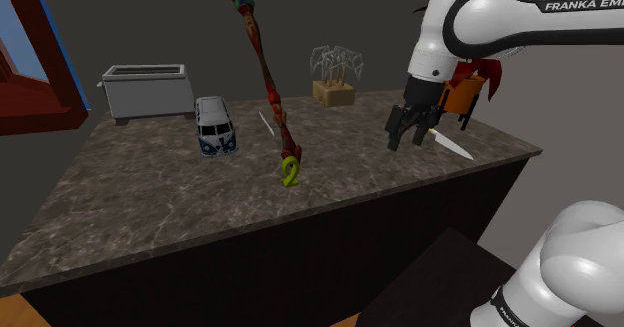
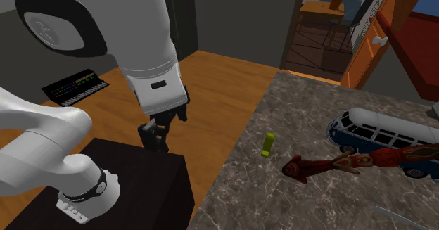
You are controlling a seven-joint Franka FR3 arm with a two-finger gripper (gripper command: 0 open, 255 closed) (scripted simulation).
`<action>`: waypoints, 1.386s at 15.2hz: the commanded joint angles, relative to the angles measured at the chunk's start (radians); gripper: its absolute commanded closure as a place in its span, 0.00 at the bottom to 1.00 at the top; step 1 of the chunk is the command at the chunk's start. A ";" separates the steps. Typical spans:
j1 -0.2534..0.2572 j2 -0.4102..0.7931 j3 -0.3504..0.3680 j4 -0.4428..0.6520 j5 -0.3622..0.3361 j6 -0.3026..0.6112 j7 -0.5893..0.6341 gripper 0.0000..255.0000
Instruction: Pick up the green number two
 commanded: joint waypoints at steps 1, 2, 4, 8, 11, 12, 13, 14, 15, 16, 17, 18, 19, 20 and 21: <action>0.007 0.066 0.018 0.021 0.011 0.055 0.009 0.00; 0.010 0.100 0.027 0.033 0.015 0.081 0.014 0.00; 0.016 0.168 0.044 0.061 0.021 0.130 0.023 0.00; 0.026 0.310 0.078 0.131 0.024 0.218 0.044 0.00; 0.033 0.418 0.100 0.198 0.018 0.272 0.062 0.00; 0.036 0.454 0.107 0.222 0.014 0.288 0.069 0.00; 0.038 0.491 0.114 0.248 0.010 0.303 0.076 0.00; 0.041 0.527 0.120 0.275 0.004 0.317 0.083 0.00; 0.045 0.564 0.126 0.303 -0.002 0.329 0.091 0.00; 0.048 0.601 0.132 0.332 -0.009 0.341 0.099 0.00; 0.052 0.638 0.137 0.363 -0.017 0.351 0.107 0.00; 0.057 0.676 0.141 0.395 -0.025 0.360 0.115 0.00; 0.062 0.713 0.145 0.429 -0.034 0.367 0.123 0.00; 0.067 0.751 0.149 0.464 -0.044 0.373 0.132 0.00; 0.073 0.789 0.152 0.500 -0.054 0.378 0.140 0.00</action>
